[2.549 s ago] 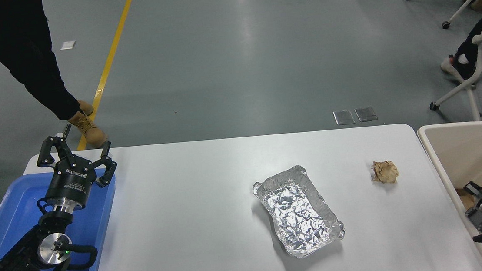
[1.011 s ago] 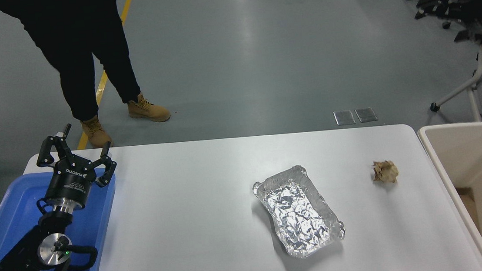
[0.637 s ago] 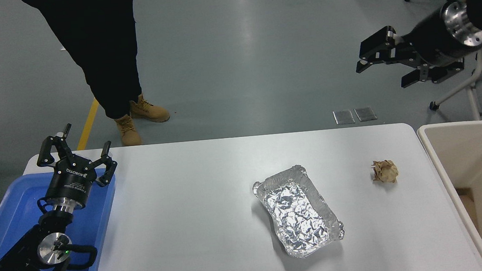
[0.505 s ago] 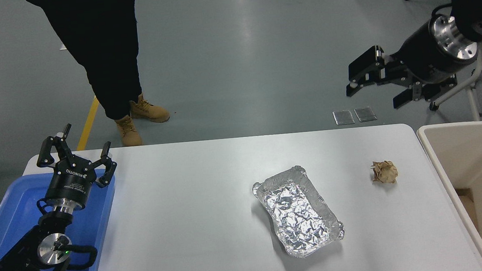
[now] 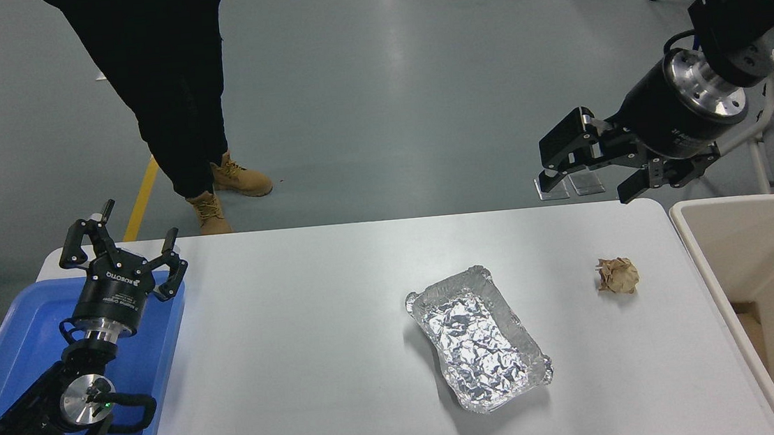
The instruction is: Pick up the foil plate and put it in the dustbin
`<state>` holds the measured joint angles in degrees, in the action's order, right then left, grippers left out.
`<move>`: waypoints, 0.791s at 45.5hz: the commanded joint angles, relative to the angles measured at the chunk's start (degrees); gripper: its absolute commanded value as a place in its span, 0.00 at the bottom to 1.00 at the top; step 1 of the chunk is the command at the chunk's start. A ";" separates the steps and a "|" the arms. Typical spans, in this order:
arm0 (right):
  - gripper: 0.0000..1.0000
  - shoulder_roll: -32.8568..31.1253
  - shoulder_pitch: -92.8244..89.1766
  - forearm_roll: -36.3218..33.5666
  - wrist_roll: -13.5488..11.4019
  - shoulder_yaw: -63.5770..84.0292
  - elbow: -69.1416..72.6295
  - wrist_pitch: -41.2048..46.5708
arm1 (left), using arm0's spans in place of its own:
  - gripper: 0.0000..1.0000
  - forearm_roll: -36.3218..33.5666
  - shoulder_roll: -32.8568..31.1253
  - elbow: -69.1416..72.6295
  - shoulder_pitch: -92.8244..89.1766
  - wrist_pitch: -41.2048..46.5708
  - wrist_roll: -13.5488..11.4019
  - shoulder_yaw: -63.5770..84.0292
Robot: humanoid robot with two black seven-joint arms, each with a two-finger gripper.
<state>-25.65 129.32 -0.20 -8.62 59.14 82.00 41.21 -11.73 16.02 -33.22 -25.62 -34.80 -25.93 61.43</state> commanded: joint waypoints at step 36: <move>0.96 25.65 -41.59 6.87 1.23 -2.01 -26.53 -17.04 | 0.98 -0.05 -0.02 0.00 -0.05 0.00 0.00 0.00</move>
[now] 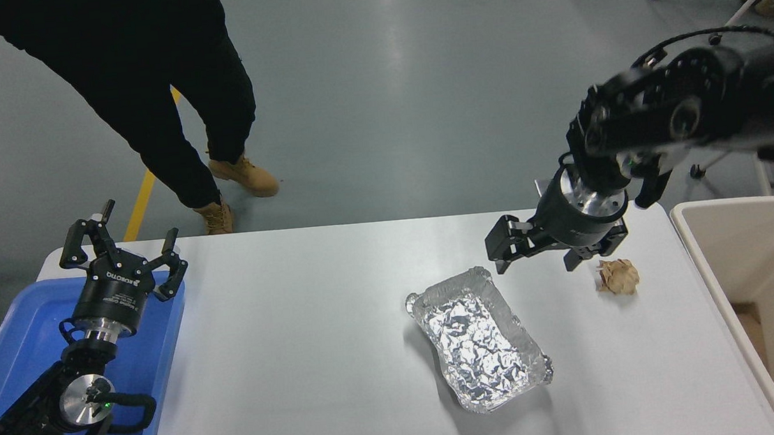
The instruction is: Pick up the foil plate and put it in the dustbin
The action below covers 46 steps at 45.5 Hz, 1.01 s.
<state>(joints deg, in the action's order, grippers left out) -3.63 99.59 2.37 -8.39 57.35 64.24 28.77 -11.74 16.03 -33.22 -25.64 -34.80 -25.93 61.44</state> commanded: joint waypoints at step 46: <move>0.76 3.63 -28.93 10.11 5.05 -1.98 -22.93 -11.63 | 0.98 0.05 -0.03 0.00 -0.03 0.00 0.00 0.00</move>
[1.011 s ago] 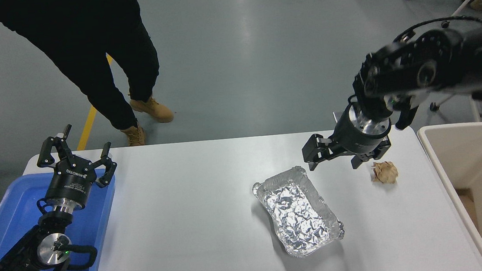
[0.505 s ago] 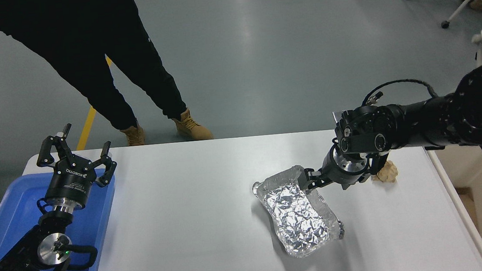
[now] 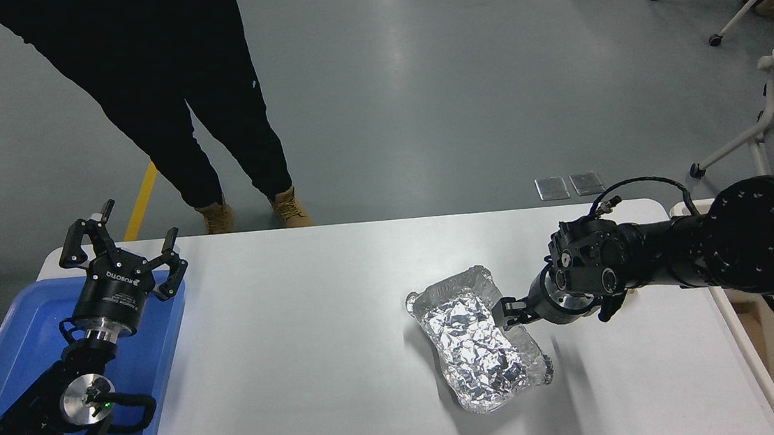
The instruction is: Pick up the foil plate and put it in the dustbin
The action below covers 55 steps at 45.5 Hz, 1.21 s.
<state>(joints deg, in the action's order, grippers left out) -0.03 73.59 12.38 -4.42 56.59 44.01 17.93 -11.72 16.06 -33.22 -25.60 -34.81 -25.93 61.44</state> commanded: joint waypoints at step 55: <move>0.00 0.03 5.06 4.40 8.37 -4.65 3.27 0.79 | 0.98 0.03 0.03 0.00 -0.07 0.00 0.00 0.00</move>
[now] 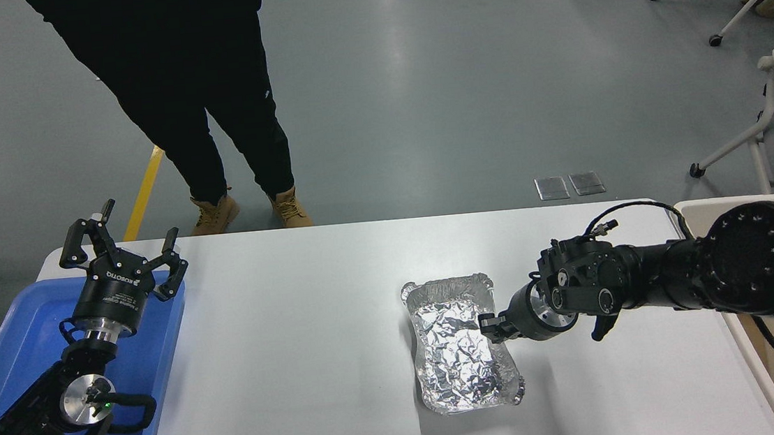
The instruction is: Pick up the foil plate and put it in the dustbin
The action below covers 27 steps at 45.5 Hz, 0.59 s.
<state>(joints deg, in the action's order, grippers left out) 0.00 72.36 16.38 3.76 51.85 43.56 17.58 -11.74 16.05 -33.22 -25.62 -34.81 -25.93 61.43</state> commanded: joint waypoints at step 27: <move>0.00 -22.93 34.50 0.15 0.55 -5.26 17.70 15.29 | 0.98 0.05 0.03 0.00 0.05 0.00 0.00 0.00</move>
<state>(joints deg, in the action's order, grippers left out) -13.50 96.01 16.61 4.20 47.75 54.95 29.68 -11.73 16.05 -33.23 -25.62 -34.81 -25.93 61.43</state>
